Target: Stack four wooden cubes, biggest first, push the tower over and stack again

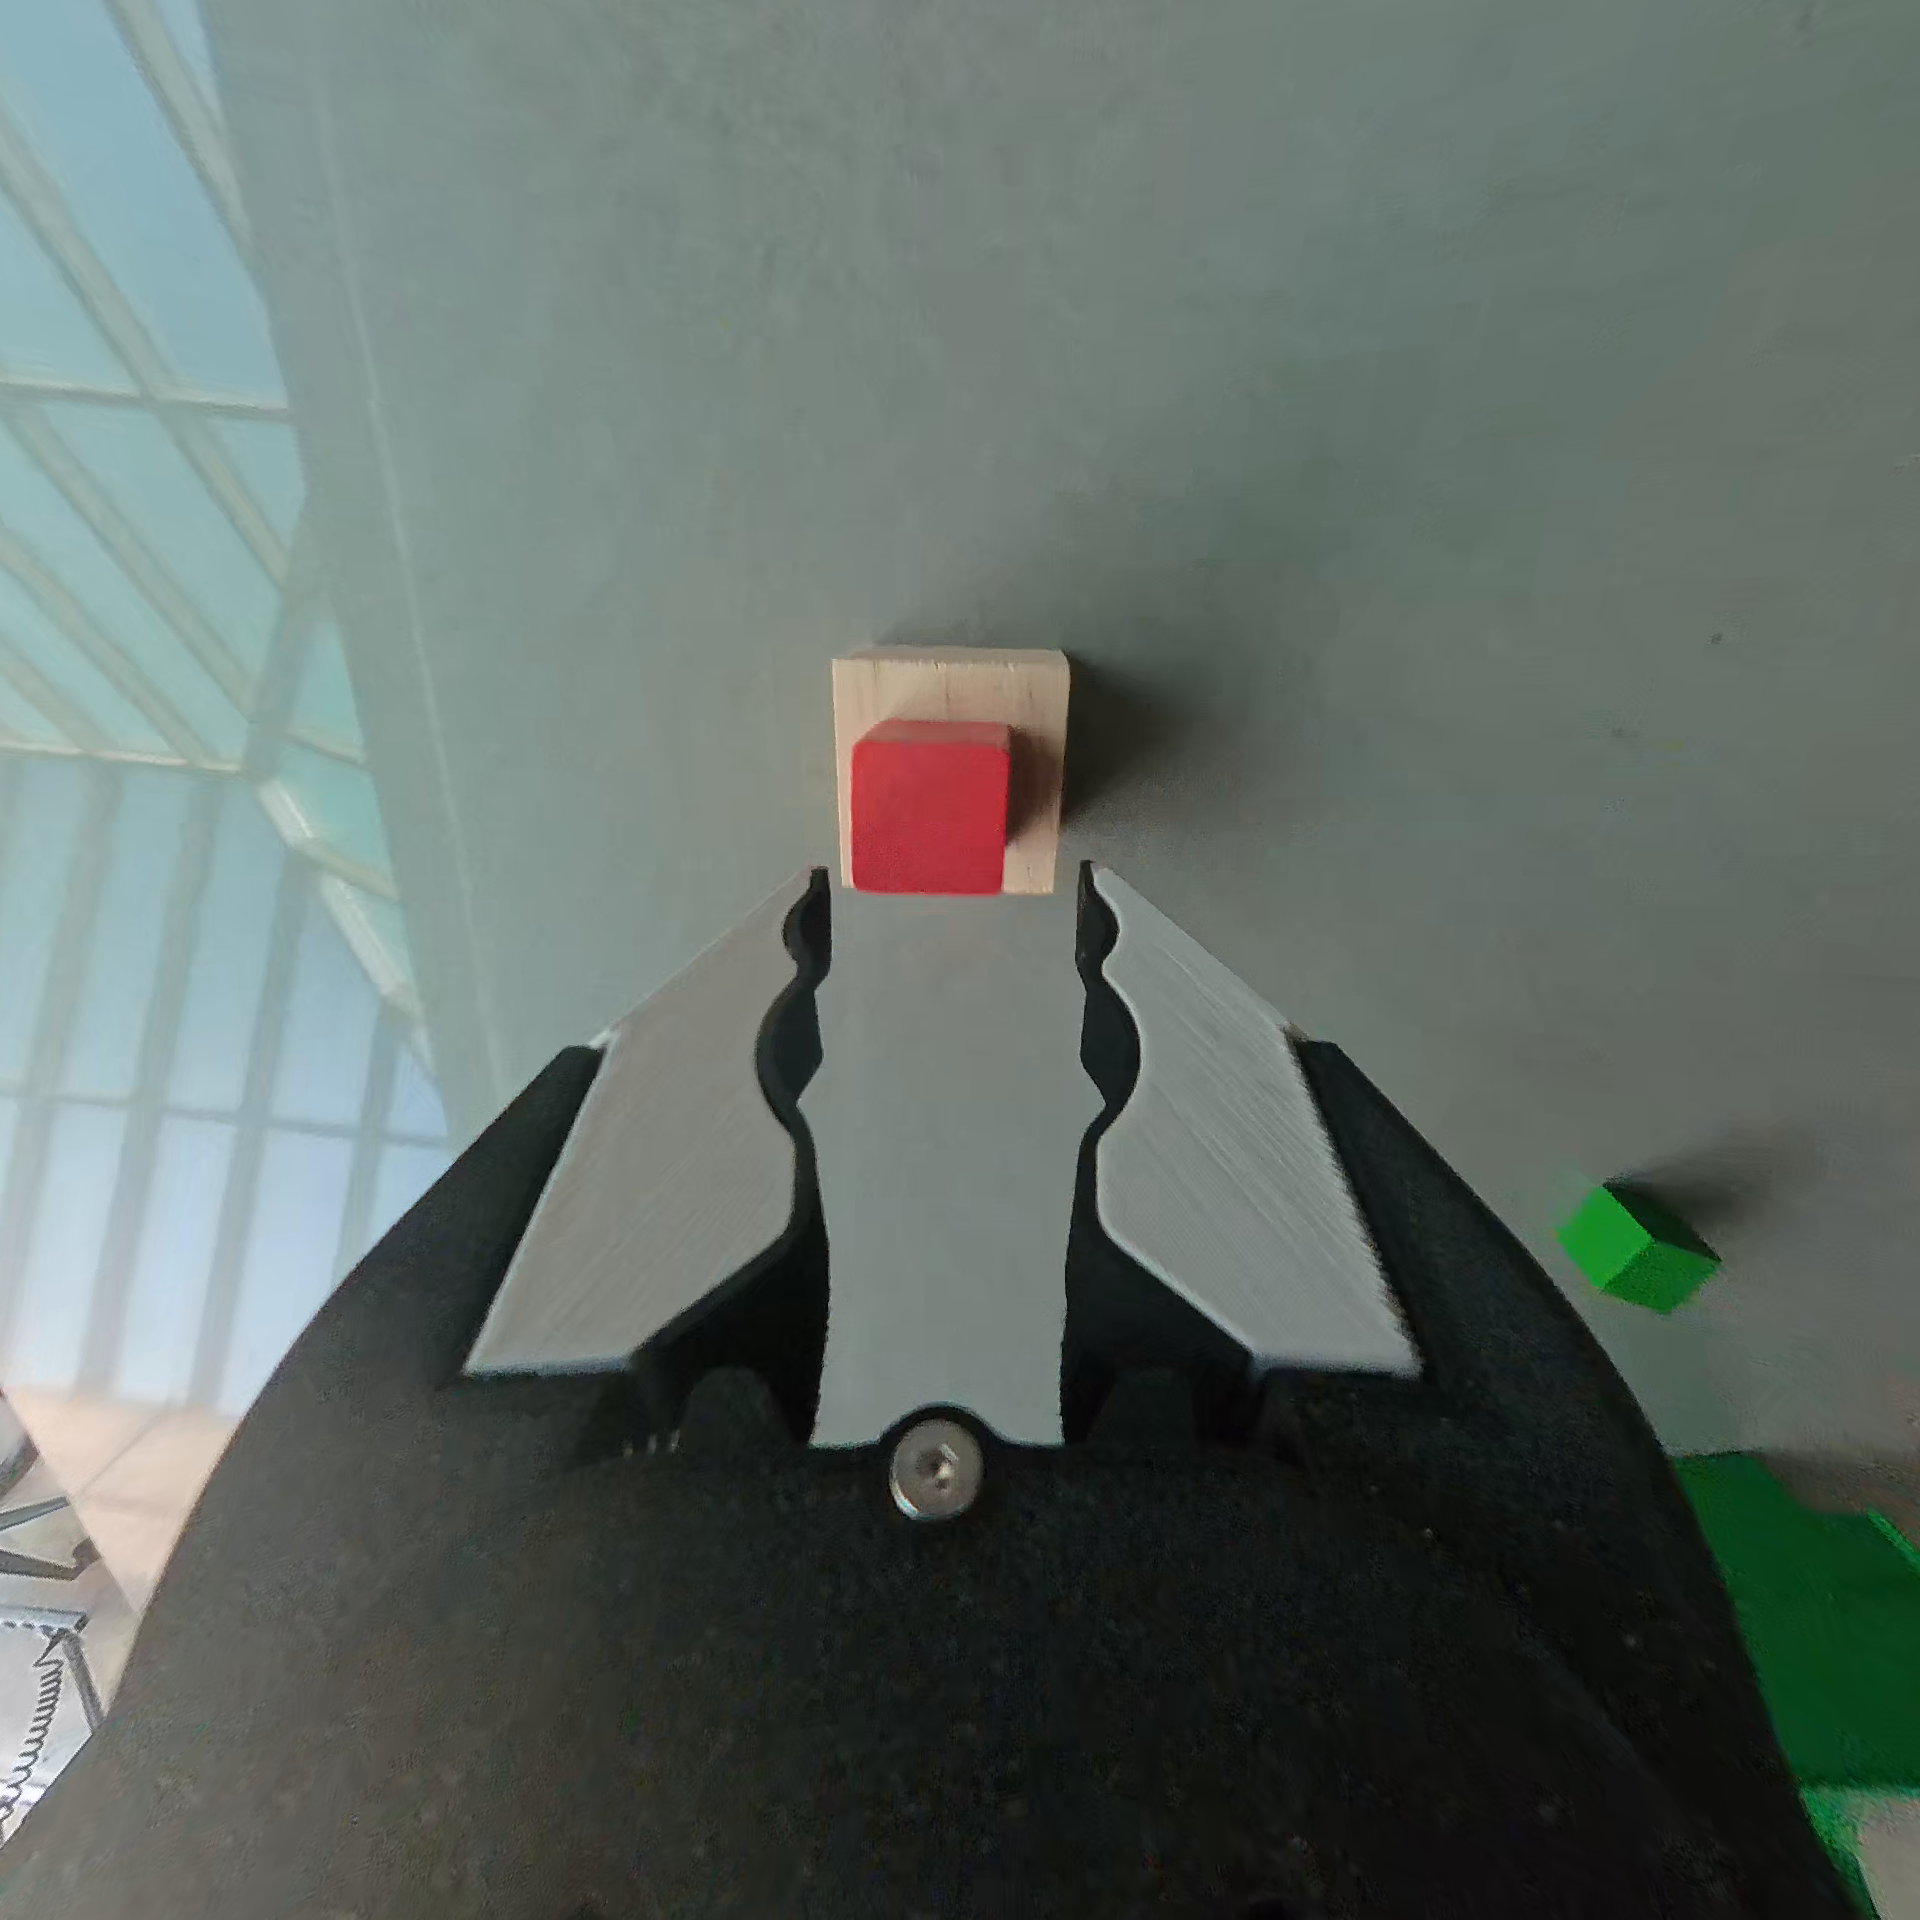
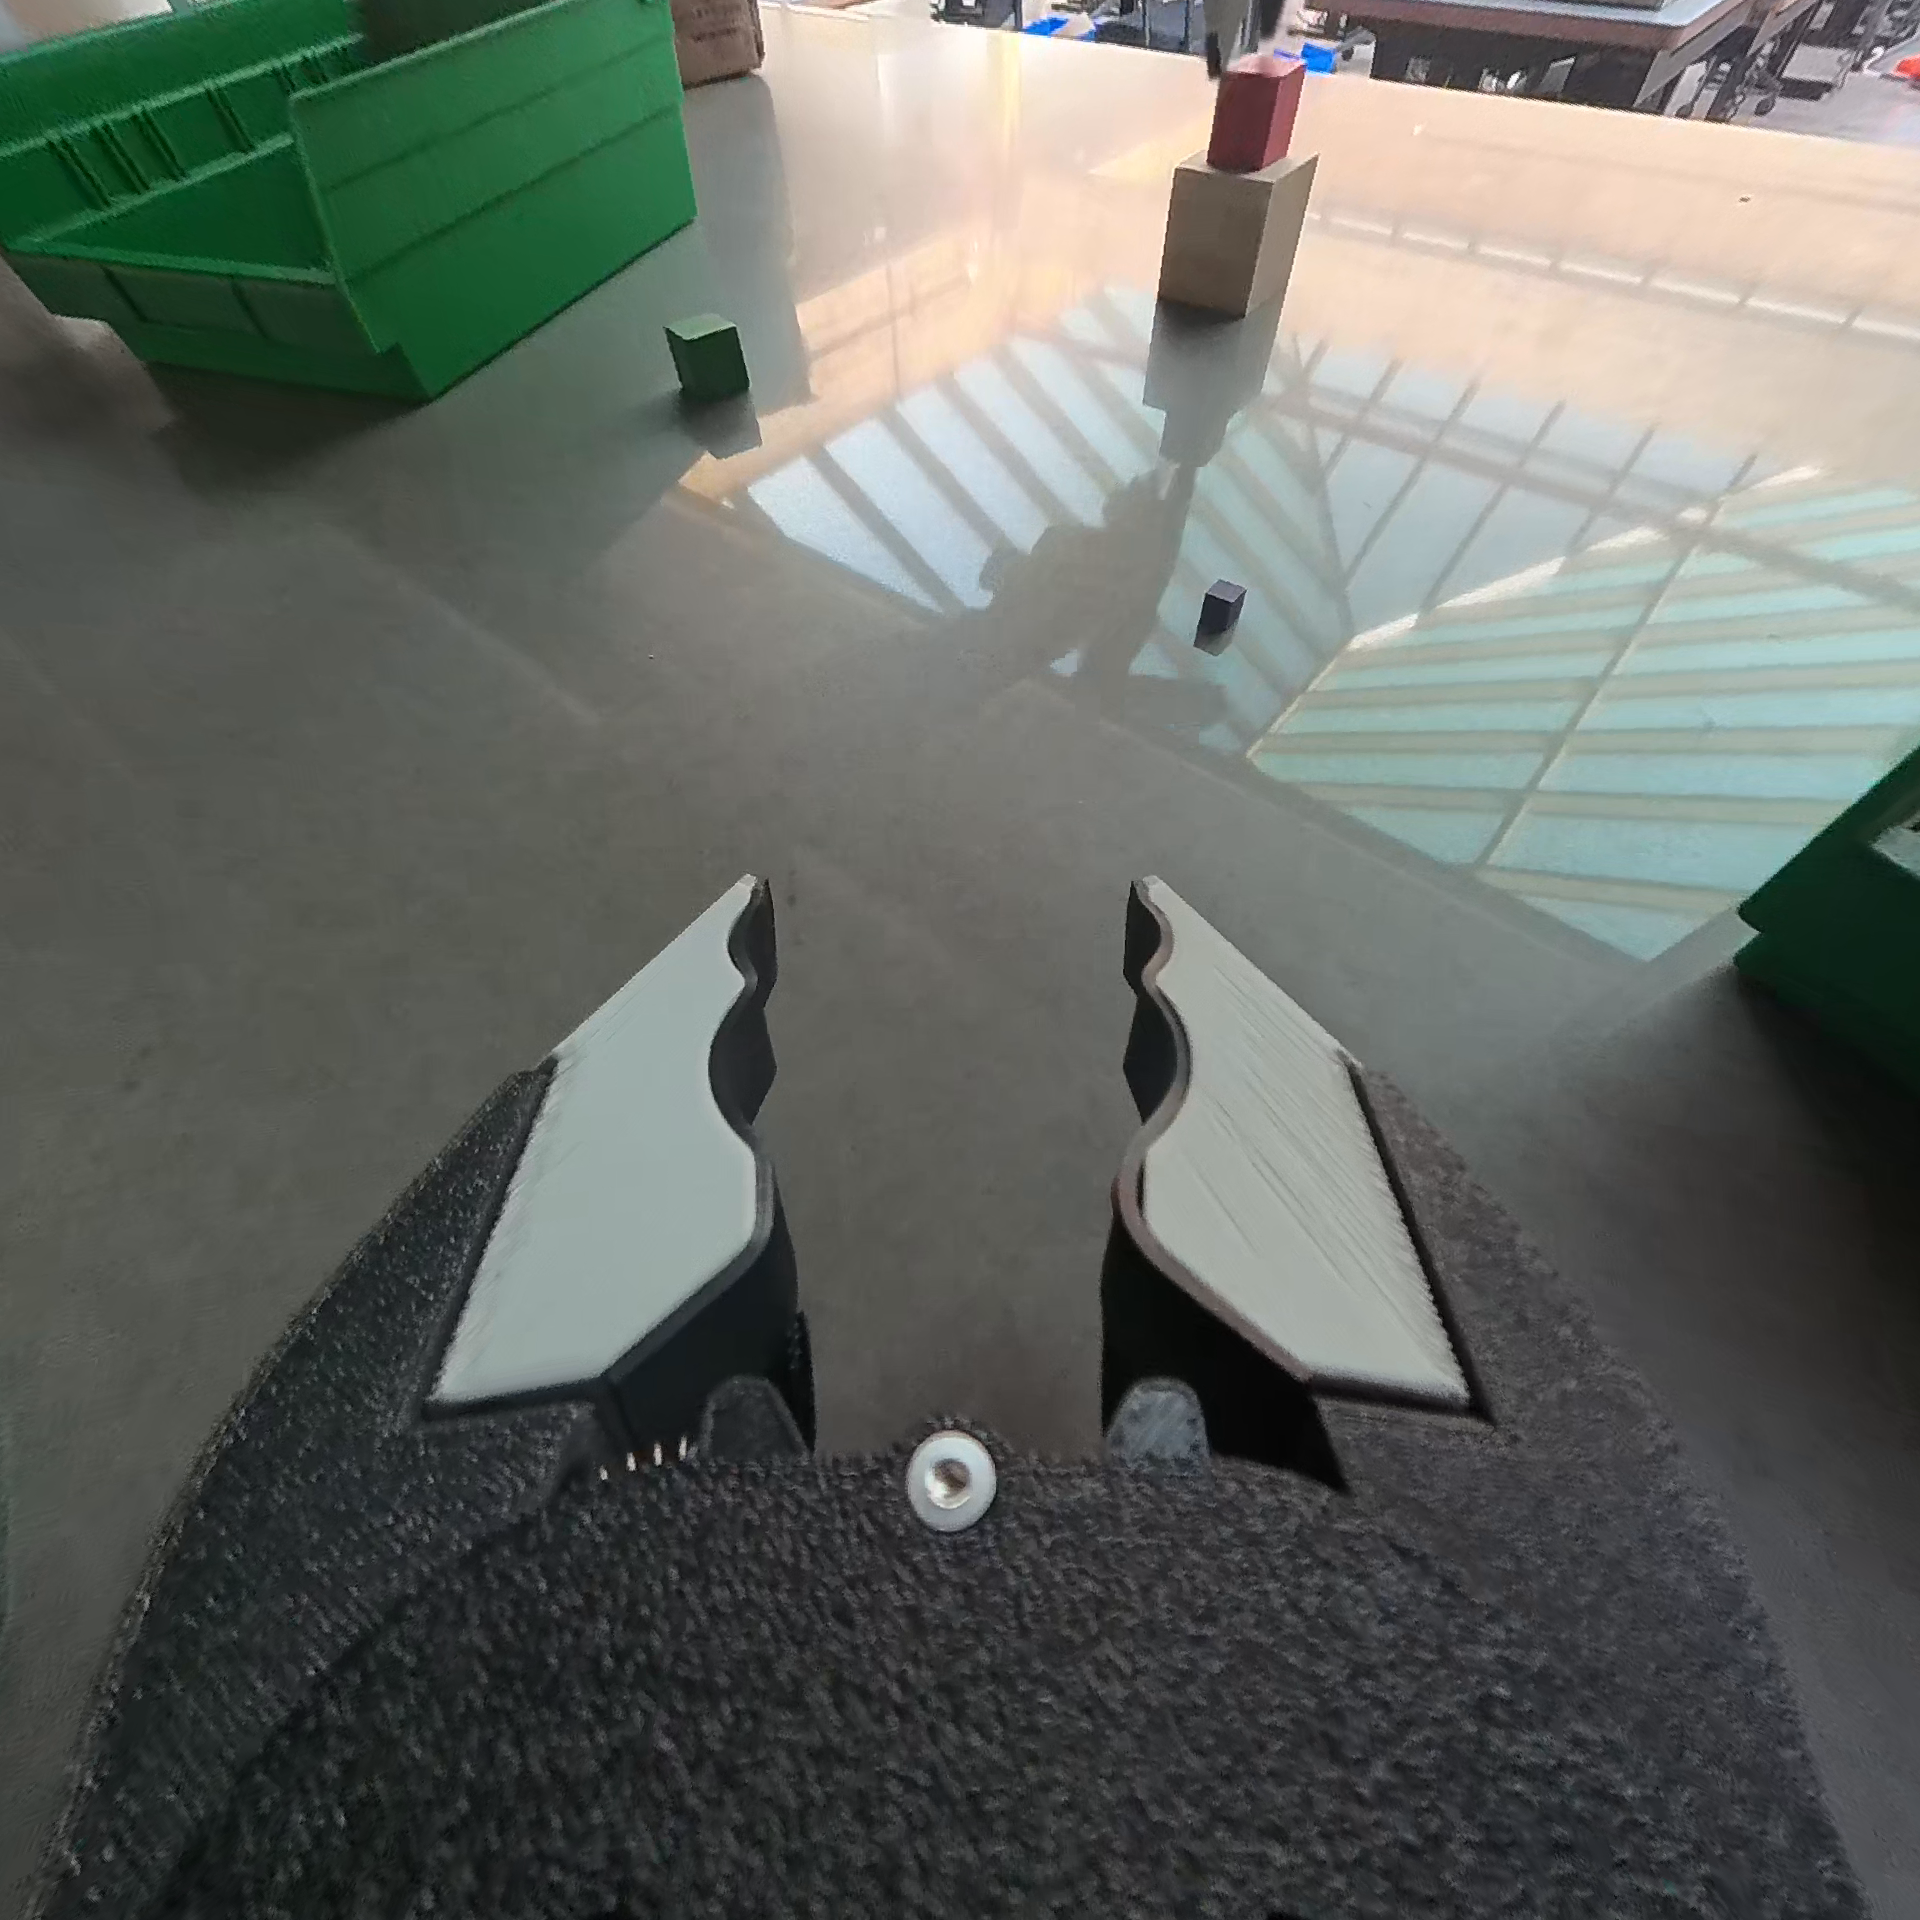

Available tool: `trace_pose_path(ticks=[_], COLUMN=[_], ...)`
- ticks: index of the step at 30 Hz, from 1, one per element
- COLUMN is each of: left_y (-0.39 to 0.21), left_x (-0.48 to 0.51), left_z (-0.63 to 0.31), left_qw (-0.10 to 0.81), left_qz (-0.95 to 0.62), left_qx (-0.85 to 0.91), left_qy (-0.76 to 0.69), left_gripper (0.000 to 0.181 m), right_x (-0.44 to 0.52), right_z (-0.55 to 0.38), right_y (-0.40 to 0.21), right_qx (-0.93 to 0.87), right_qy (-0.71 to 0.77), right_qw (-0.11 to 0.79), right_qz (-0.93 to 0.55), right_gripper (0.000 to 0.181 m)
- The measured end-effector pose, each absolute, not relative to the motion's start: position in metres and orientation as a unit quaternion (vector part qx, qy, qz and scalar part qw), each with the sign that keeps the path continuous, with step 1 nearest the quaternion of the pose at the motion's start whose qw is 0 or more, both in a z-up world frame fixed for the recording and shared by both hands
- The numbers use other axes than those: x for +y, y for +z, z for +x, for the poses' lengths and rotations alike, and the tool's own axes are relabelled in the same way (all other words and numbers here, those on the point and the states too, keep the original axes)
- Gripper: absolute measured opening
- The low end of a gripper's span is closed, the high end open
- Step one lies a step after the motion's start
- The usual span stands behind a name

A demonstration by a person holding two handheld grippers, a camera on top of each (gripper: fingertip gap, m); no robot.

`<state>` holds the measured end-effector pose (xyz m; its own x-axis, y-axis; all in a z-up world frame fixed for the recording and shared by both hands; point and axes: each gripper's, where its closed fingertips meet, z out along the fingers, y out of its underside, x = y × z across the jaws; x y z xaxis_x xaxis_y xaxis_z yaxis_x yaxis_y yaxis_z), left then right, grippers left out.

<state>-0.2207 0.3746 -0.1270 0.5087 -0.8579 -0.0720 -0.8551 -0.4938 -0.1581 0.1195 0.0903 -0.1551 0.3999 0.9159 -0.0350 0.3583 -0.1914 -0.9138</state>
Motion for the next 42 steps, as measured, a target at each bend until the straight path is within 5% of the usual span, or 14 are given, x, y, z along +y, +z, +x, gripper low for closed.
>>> trace_pose_path(ticks=[12,24,42], left_y=[-0.07,-0.152,-0.2], left_x=[0.25,0.117,0.116], left_z=[-0.237,-0.241,-0.238], left_qw=[0.092,0.059,0.036], left_qz=[-0.855,-0.856,-0.851], left_qx=[0.51,0.512,0.524], left_qy=[-0.009,-0.025,0.008], left_gripper=[0.049,0.05,0.028], right_x=[0.085,0.063,0.048], right_z=[0.116,0.109,0.111], right_y=[-0.148,-0.142,-0.148], right_qx=[-0.461,-0.484,-0.494], right_qy=[0.317,0.319,0.318], right_qw=[0.459,0.456,0.445], right_qz=[-0.69,-0.675,-0.676], right_gripper=[0.068,0.068,0.067])
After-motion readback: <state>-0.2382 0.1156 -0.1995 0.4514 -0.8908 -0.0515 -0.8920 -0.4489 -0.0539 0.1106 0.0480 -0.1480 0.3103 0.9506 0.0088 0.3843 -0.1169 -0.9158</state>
